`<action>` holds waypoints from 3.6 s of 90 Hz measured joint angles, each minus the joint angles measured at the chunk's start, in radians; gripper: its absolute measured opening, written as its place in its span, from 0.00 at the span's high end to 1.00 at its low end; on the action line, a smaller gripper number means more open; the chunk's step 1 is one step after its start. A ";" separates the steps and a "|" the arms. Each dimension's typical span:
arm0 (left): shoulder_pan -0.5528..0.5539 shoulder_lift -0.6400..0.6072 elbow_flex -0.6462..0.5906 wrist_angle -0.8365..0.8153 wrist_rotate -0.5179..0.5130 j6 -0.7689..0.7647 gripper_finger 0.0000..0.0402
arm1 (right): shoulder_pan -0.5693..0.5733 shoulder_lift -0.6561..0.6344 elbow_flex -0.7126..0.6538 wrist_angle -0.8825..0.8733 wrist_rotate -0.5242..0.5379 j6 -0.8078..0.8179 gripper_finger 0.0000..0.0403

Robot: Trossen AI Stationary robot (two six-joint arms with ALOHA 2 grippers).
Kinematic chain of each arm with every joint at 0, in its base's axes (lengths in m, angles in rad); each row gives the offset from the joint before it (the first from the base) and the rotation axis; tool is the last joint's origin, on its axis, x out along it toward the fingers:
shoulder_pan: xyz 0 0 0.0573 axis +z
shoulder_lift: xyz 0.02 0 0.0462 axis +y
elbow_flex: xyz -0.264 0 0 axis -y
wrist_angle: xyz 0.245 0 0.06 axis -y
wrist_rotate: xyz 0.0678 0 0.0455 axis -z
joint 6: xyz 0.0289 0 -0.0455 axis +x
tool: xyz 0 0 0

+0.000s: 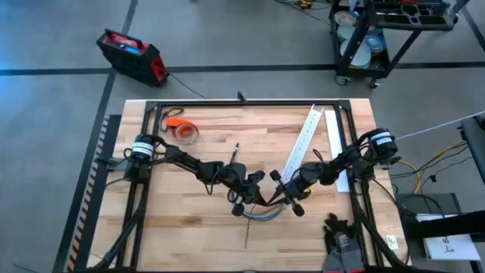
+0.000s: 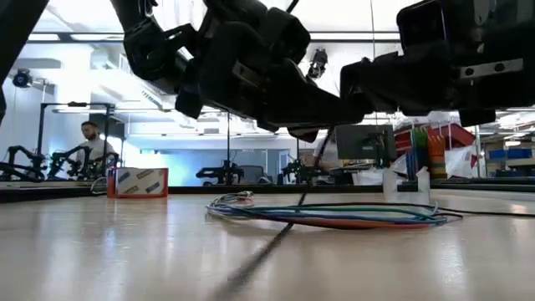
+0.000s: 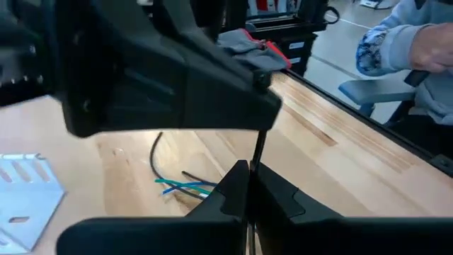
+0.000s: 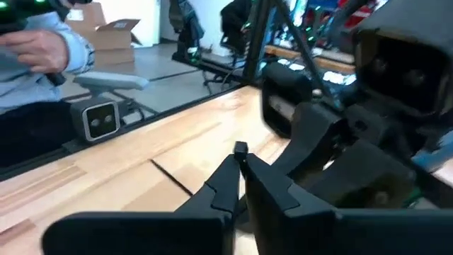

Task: Ziptie cables
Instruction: Wrap the cables together using a black zip tie

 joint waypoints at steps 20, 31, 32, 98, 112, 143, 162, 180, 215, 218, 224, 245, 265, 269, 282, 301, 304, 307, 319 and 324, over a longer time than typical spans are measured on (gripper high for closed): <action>0.000 0.000 -0.002 0.007 0.045 0.010 1.00 | 0.000 -0.008 0.017 -0.028 -0.008 -0.026 0.71; 0.000 0.000 -0.003 0.008 0.069 0.012 1.00 | 0.000 -0.010 0.018 -0.025 -0.010 -0.073 0.64; 0.000 0.000 -0.003 0.008 0.074 0.012 1.00 | 0.000 -0.010 0.020 -0.027 -0.010 -0.075 0.64; 0.000 0.005 -0.022 0.065 0.185 0.019 1.00 | -0.004 -0.011 0.092 -0.091 -0.056 -0.182 0.78; 0.000 0.005 -0.027 0.098 0.205 0.020 1.00 | -0.004 -0.029 0.091 -0.088 -0.076 -0.190 0.78; 0.011 0.004 -0.027 0.200 0.179 -0.065 1.00 | -0.018 -0.198 0.079 -0.324 -0.070 -0.262 0.71; 0.028 0.004 -0.027 0.200 0.173 -0.189 1.00 | -0.051 -0.404 0.123 -0.703 -0.069 -0.289 0.66; 0.027 0.003 -0.021 0.202 0.165 -0.186 1.00 | -0.060 -0.459 0.141 -0.805 -0.069 -0.306 0.65; 0.026 0.005 -0.021 0.067 0.077 -0.183 1.00 | -0.068 -0.283 0.187 -0.703 -0.069 -0.277 0.70; 0.026 0.005 -0.021 0.057 0.073 -0.182 1.00 | -0.069 -0.278 0.188 -0.702 -0.069 -0.279 0.71; 0.025 0.005 -0.022 0.048 0.053 -0.164 1.00 | -0.069 -0.276 0.187 -0.715 -0.068 -0.290 0.72; 0.012 0.005 -0.025 0.047 0.028 -0.128 1.00 | -0.068 -0.277 0.176 -0.728 -0.068 -0.298 0.75; -0.020 0.005 -0.026 0.052 -0.032 -0.112 1.00 | -0.070 -0.284 0.169 -0.733 -0.025 -0.304 0.78; -0.024 0.005 -0.026 0.059 -0.034 -0.107 1.00 | -0.070 -0.284 0.169 -0.729 -0.024 -0.305 0.78; -0.032 0.013 -0.026 0.074 -0.062 -0.111 1.00 | -0.069 -0.284 0.169 -0.733 -0.024 -0.304 0.76; -0.033 0.088 -0.027 0.171 -0.071 -0.174 1.00 | -0.065 -0.279 0.167 -0.749 -0.025 -0.284 0.72; -0.033 0.094 -0.028 0.172 -0.071 -0.177 1.00 | -0.065 -0.278 0.165 -0.755 -0.025 -0.284 0.71; -0.033 0.100 -0.028 0.182 -0.071 -0.179 1.00 | -0.065 -0.277 0.163 -0.760 -0.025 -0.281 0.71; -0.033 0.101 -0.028 0.201 -0.070 -0.182 1.00 | -0.065 -0.263 0.159 -0.769 -0.026 -0.255 0.69; -0.033 0.101 -0.028 0.195 -0.070 -0.185 1.00 | -0.063 -0.259 0.157 -0.768 -0.041 -0.244 0.68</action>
